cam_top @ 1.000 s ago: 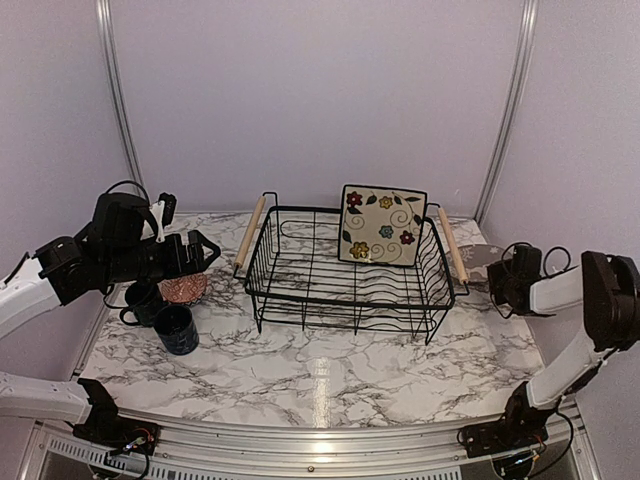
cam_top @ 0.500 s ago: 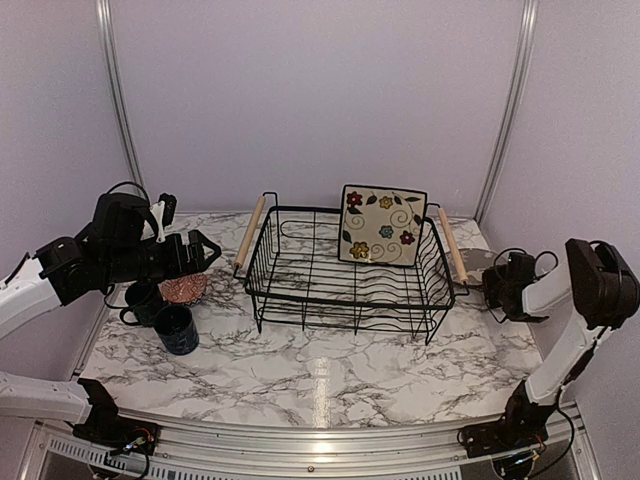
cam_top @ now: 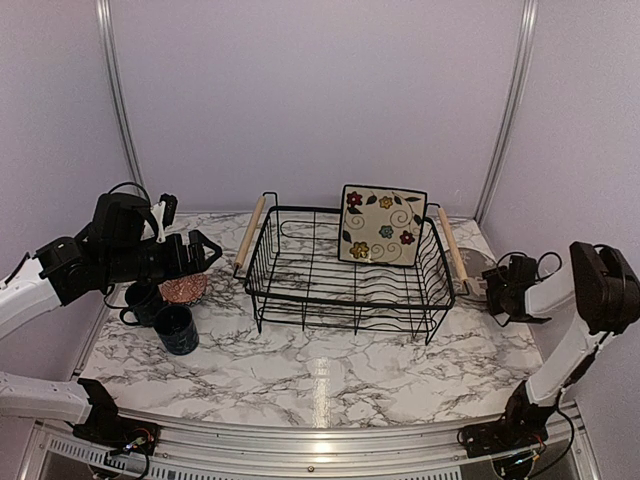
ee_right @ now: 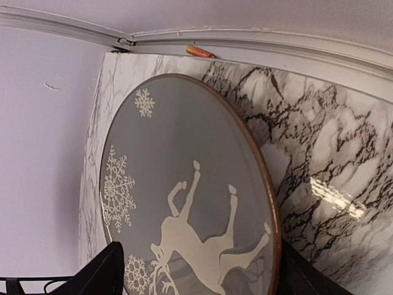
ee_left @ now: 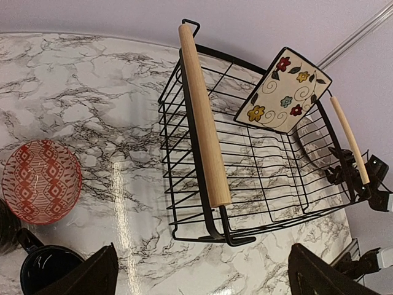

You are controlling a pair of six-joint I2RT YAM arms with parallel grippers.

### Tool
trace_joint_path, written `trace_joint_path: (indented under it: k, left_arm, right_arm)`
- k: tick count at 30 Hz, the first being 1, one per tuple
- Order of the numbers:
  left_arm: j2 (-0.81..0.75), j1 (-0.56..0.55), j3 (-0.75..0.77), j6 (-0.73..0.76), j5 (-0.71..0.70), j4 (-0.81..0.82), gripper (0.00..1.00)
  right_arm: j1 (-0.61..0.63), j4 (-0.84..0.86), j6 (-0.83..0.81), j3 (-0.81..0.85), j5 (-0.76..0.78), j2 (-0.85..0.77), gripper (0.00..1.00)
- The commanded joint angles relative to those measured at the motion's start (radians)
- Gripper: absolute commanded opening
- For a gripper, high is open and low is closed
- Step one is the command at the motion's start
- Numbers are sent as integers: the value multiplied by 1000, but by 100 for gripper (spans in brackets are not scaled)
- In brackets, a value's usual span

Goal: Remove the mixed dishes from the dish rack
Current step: Place the plate in the corner of the board.

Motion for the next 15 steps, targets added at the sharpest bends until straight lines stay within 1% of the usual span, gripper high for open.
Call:
trace_joint_path:
  k: [1,2,4,7,10,13,15]
  left_arm:
    - [-7,1,-17,10,3,23,99]
    - [-10,1,-21,10,3,27,99]
    - [-8,1,-23,12,3,28,99]
    - [0,1,-22,19,1,29,99]
    - [2,1,-27,24,-4,29,99]
    - [0,1,-30,25,-3,33,99]
    - [5,1,-22,28,-2,35,99]
  right_arm:
    - [-12,-198,-79,60,86,-80,80]
    - [-12,-242,-97,73,92,-91,83]
    - [-12,-310,-130,94,98,-122,86]
    - [-12,-385,-172,100,123,-177,87]
    - [-12,-475,-250,124,190,-238,87]
    - [-12,-527,-387,176,237,-298,87]
    - [-12,-541,-501,222,218,-330,86]
